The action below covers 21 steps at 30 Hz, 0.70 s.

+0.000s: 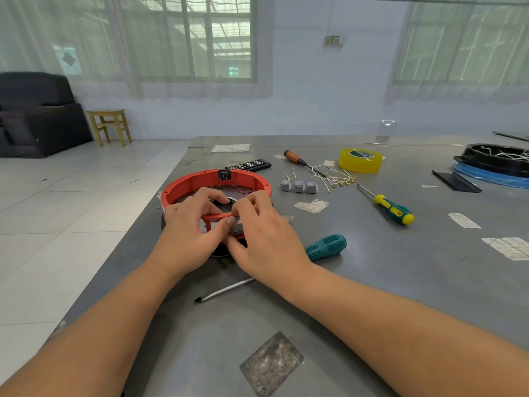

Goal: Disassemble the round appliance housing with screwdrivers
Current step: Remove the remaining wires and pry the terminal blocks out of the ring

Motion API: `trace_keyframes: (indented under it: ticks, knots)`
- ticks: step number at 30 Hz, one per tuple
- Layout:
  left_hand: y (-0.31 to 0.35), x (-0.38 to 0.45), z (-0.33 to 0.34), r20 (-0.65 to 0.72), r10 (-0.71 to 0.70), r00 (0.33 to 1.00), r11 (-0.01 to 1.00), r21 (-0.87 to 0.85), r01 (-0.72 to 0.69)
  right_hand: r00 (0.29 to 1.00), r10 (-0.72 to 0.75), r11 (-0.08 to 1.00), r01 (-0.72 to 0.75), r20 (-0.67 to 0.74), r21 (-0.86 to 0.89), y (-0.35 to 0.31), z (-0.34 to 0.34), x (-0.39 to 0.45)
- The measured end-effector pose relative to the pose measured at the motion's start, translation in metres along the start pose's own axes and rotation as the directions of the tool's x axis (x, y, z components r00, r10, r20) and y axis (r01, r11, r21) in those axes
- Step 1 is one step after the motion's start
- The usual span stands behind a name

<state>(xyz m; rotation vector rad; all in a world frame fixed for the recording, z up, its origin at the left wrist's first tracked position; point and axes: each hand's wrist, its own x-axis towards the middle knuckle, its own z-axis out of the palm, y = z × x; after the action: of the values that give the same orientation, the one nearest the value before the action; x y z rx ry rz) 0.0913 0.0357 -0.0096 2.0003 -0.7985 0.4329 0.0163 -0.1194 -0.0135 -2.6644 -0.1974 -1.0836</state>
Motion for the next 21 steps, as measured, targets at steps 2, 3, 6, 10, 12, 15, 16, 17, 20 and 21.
trace_keyframes:
  ticks: [2,3,6,10,12,15,16,17,20,21]
  knots:
    - [-0.001,-0.001,0.001,-0.007,-0.011,1.0,1.0,0.009,0.011,0.999,0.03,0.997,-0.031,0.02,0.077,0.001,-0.001,0.0]
    - [-0.001,-0.001,0.001,-0.012,-0.007,1.0,1.0,0.014,0.008,0.998,0.045,0.993,-0.048,0.031,0.107,0.002,-0.002,0.0]
    - [0.002,-0.001,0.001,-0.021,0.015,1.0,1.0,0.014,-0.015,0.996,0.073,0.986,-0.079,0.048,0.147,0.003,-0.004,0.0]
    - [0.003,-0.001,0.0,0.016,0.05,0.999,0.997,0.066,-0.051,0.994,0.092,0.974,-0.101,0.051,0.202,0.002,-0.005,0.002]
    - [0.004,-0.002,0.0,0.02,0.065,0.998,0.997,0.048,-0.066,0.995,0.097,0.967,-0.103,0.039,0.231,0.001,-0.004,0.003]
    - [0.002,0.0,0.001,0.025,0.043,0.999,0.998,0.048,-0.044,0.995,0.1,0.962,-0.101,0.02,0.254,0.001,-0.004,0.003]
    - [0.002,0.0,0.001,0.032,0.04,0.999,0.997,0.067,-0.042,0.995,0.101,0.959,-0.103,0.018,0.263,0.002,-0.005,0.002]
    - [0.001,0.001,0.001,0.038,0.034,0.999,0.996,0.081,-0.037,0.994,0.106,0.955,-0.106,0.016,0.277,0.003,-0.006,0.002]
    - [-0.001,0.002,0.002,0.047,0.009,0.999,0.996,0.091,-0.014,0.99,0.143,0.929,-0.132,-0.006,0.345,0.01,-0.013,0.003]
    - [-0.002,0.003,0.003,0.051,0.0,0.999,0.995,0.096,-0.004,0.985,0.17,0.918,-0.153,-0.013,0.365,0.014,-0.017,0.005]
